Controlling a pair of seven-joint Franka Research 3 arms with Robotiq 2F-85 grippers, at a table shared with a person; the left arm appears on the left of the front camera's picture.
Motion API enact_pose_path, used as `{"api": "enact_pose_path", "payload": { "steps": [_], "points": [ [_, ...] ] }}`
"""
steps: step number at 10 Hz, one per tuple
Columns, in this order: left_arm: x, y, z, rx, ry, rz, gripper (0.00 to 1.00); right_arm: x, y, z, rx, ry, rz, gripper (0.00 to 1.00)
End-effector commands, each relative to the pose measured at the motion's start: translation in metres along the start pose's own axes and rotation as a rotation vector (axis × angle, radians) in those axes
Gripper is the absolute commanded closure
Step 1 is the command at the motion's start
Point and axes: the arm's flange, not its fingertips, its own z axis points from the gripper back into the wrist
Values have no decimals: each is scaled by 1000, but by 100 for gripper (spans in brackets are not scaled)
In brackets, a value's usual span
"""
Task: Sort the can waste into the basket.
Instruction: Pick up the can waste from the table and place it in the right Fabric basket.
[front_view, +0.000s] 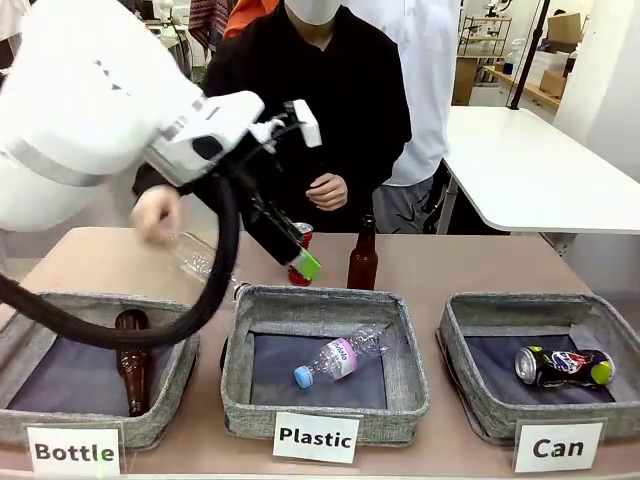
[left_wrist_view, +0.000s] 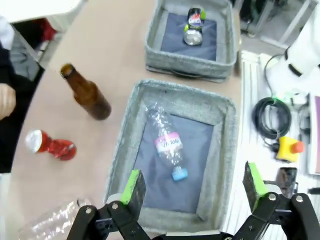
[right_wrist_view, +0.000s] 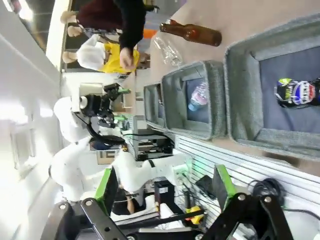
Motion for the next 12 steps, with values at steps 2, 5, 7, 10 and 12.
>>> {"api": "enact_pose_path", "payload": {
  "steps": [2, 5, 7, 10, 12],
  "points": [
    [-88, 22, 87, -75, -112, 284, 0, -8, 31, -70, 87, 7, -194, 0],
    [-199, 59, 179, -313, -598, 1023, 0, -3, 45, -133, 161, 208, -356, 0],
    [-271, 71, 214, -547, -853, 1291, 0, 2, 37, -159, 163, 295, -357, 0],
    [-306, 58, 221, -428, -500, 962, 0, 32, 47, -153, 143, 310, -349, 0],
    [-306, 58, 221, -428, -500, 962, 0, 32, 47, -153, 143, 310, -349, 0]
  ]
}}
